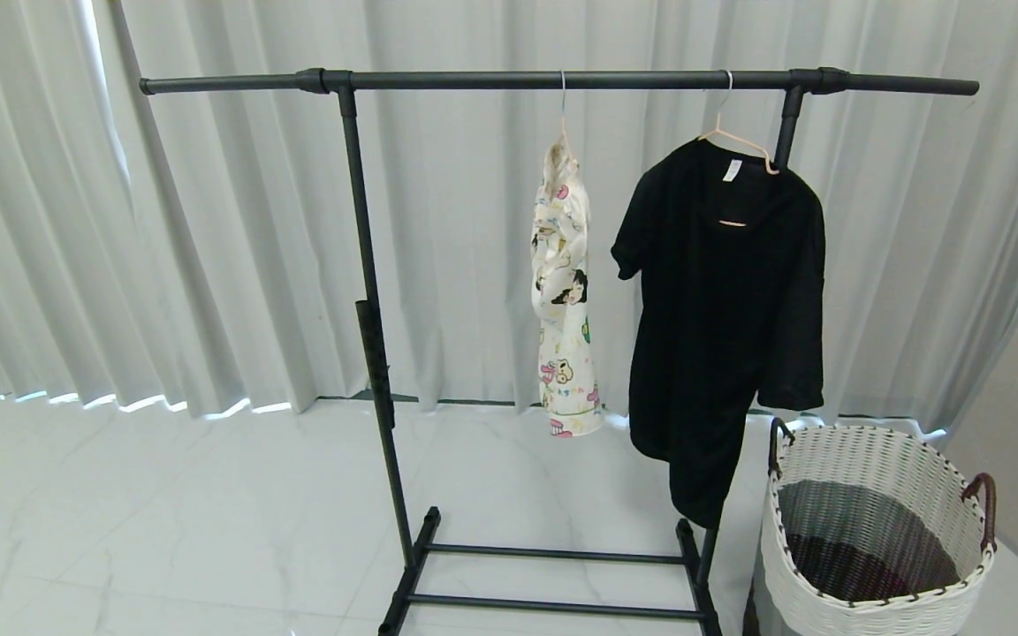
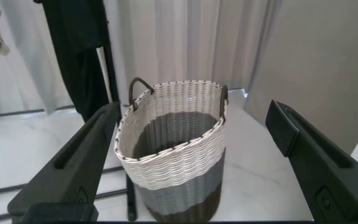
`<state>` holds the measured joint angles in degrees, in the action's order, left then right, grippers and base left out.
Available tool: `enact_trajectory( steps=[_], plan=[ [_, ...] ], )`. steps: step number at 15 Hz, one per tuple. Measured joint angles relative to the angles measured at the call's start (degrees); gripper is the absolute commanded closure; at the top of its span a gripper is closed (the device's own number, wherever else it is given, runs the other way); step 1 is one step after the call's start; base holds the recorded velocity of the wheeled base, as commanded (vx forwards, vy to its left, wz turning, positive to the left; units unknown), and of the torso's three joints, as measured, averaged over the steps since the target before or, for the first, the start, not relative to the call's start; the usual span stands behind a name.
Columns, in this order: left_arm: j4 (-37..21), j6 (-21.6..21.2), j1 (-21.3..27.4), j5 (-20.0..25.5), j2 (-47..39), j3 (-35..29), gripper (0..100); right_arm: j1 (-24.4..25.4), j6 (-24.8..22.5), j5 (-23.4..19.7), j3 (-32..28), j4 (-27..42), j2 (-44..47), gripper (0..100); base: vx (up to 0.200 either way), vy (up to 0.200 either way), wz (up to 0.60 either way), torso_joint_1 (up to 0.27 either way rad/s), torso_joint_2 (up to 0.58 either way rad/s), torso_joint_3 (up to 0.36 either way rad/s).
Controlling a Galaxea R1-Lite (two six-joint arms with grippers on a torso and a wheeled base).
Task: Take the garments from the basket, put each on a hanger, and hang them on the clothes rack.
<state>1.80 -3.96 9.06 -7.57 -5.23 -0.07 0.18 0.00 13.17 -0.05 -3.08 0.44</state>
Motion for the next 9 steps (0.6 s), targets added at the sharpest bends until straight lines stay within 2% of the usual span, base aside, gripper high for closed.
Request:
enact_trajectory(
  steps=[1, 2, 3, 5, 6, 9],
  plan=[
    [-0.2, -0.7, 0.0, 6.6, 0.0, 0.0, 0, 0.0, -1.0, -0.2, 0.0, 0.0, -0.2, 0, 0.0, 0.0, 0.0, 0.0, 0.0, 0.0],
    [-2.5, -0.3, 0.0, 9.8, -0.1, 0.0, 0, 0.0, -1.4, -1.6, 0.0, -0.1, -0.3, 0, 0.0, 0.0, 0.0, 0.0, 0.0, 0.0],
    [-3.0, 0.5, 0.0, 10.1, -0.6, 0.0, 0, 0.1, -1.3, -2.7, 0.0, -0.1, -0.3, 0, 0.0, 0.0, 0.0, 0.0, 0.0, 0.0],
    [-3.1, 0.9, -1.8, 10.1, -3.0, -0.1, 0, 0.1, 0.4, -8.3, 0.0, 0.6, -0.4, 0, 0.0, 0.0, 0.0, 0.0, 0.0, 0.0],
    [-3.2, 0.6, -4.0, 10.1, -4.1, -0.1, 0, 0.1, 1.0, -11.1, 0.0, 2.4, -0.3, 0, 0.0, 0.0, 0.0, 0.0, 0.0, 0.0],
    [-3.2, 0.3, -14.1, 10.1, -5.2, -0.2, 0, 0.9, 1.3, -12.2, 0.0, 3.3, 1.0, 0, 0.0, 0.0, 0.0, 0.0, 0.0, 0.0]
  ],
)
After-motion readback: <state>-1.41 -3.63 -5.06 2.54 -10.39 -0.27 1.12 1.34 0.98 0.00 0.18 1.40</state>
